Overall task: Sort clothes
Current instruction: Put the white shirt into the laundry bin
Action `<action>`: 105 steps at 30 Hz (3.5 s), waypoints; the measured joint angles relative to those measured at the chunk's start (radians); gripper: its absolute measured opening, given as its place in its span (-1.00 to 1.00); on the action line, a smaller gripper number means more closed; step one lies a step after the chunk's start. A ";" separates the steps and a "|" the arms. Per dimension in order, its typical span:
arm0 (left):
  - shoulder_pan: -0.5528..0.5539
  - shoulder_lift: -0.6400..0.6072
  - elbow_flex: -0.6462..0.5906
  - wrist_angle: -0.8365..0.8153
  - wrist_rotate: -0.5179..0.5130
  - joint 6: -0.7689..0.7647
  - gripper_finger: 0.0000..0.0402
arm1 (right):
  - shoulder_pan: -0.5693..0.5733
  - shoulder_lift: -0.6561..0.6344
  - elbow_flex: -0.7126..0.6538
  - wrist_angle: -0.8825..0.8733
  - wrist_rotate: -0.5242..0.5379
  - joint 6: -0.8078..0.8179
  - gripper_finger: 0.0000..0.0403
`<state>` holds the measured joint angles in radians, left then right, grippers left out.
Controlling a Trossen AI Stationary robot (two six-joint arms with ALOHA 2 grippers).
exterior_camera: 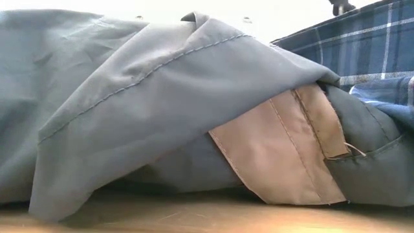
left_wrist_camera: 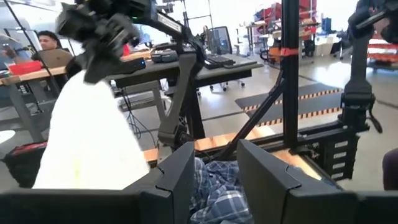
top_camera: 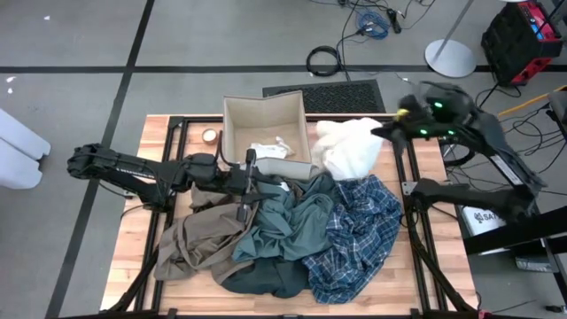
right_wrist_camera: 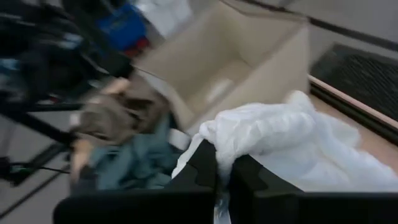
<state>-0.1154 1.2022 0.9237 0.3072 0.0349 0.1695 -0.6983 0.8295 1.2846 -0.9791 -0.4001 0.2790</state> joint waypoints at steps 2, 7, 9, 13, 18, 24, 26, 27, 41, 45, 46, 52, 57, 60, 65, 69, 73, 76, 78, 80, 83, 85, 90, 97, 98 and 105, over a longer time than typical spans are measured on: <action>0.000 0.000 0.000 0.002 0.000 -0.007 -0.34 | 0.000 -0.047 0.000 0.003 -0.052 0.002 -0.98; 0.000 0.012 0.000 0.001 0.000 -0.006 -0.34 | 0.000 -0.169 0.000 0.030 -0.172 -0.011 -0.98; 0.000 0.024 0.000 0.002 0.000 -0.006 -0.34 | 0.000 -0.215 0.000 0.076 -0.208 -0.027 -0.98; 0.003 0.068 0.000 0.047 0.000 -0.006 -0.34 | 0.000 -0.283 0.000 0.228 -0.265 -0.035 -0.98; 0.006 0.142 0.000 0.168 0.000 0.018 -0.34 | 0.000 -0.326 0.001 0.474 -0.269 0.001 -0.98; 0.015 0.184 0.000 0.255 0.000 0.021 -0.34 | 0.000 -0.294 0.001 0.812 -0.263 0.142 -0.98; 0.016 0.182 0.000 0.264 0.000 0.020 -0.34 | 0.000 -0.265 0.001 0.911 -0.263 0.194 -0.98; 0.016 0.177 0.000 0.261 0.000 0.020 -0.34 | 0.000 -0.246 0.001 0.961 -0.263 0.216 -0.98; 0.008 -0.005 0.000 0.028 -0.010 0.021 -0.34 | 0.021 0.166 0.097 1.544 -0.207 0.525 -0.98; 0.008 -0.028 0.000 -0.004 -0.010 -0.015 -0.34 | 0.095 0.282 0.260 1.523 -0.246 0.496 -0.98; 0.008 -0.023 0.000 0.000 -0.010 -0.034 -0.34 | 0.113 0.306 0.302 1.495 -0.258 0.482 -0.98; 0.008 0.090 0.000 0.102 -0.011 0.022 -0.34 | 0.202 0.424 0.601 1.274 -0.252 0.331 -0.98; -0.006 0.202 0.000 0.251 -0.014 0.045 -0.34 | 0.238 0.500 0.834 1.108 -0.250 0.243 -0.98; -0.012 0.250 0.000 0.317 -0.010 0.000 -0.34 | 0.243 0.531 0.928 1.035 -0.228 0.225 -0.98; -0.022 0.360 0.010 0.436 0.016 -0.029 -0.27 | 0.242 0.538 1.002 0.975 -0.200 0.195 -0.98; -0.032 0.462 0.076 0.472 0.025 -0.030 -0.09 | 0.243 0.537 1.003 0.940 -0.209 0.196 -0.98; -0.033 0.547 0.141 0.471 0.018 -0.029 0.12 | 0.242 0.542 1.000 0.880 -0.208 0.186 -0.98; -0.033 0.599 0.179 0.470 -0.027 0.010 0.26 | 0.242 0.546 1.000 0.863 -0.201 0.178 -0.98; -0.035 0.639 0.206 0.473 -0.088 0.032 0.34 | 0.242 0.550 1.001 0.868 -0.200 0.176 -0.98; -0.036 0.684 0.237 0.471 -0.155 0.050 0.40 | 0.242 0.558 1.001 0.868 -0.200 0.176 -0.98; -0.035 0.744 0.289 0.468 -0.281 0.053 0.47 | 0.242 0.573 1.001 0.864 -0.199 0.176 -0.98; -0.035 0.778 0.319 0.471 -0.418 0.047 0.48 | 0.242 0.581 1.000 0.863 -0.199 0.179 -0.98; -0.030 0.828 0.351 0.468 -0.714 0.047 0.48 | 0.242 0.584 1.000 0.866 -0.199 0.180 -0.98; -0.027 0.835 0.351 0.385 -0.823 -0.120 0.48 | 0.242 0.584 1.000 0.855 -0.208 0.184 -0.98; -0.028 0.835 0.351 0.375 -0.840 -0.133 0.48 | 0.242 0.584 1.000 0.850 -0.210 0.184 -0.98; -0.040 0.835 0.351 0.358 -0.825 -0.138 0.48 | 0.242 0.583 1.000 0.829 -0.228 0.182 -0.98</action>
<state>-0.1553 2.0377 1.2747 0.6647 -0.7905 0.0316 -0.4561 1.4128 2.2848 -0.1504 -0.6277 0.4606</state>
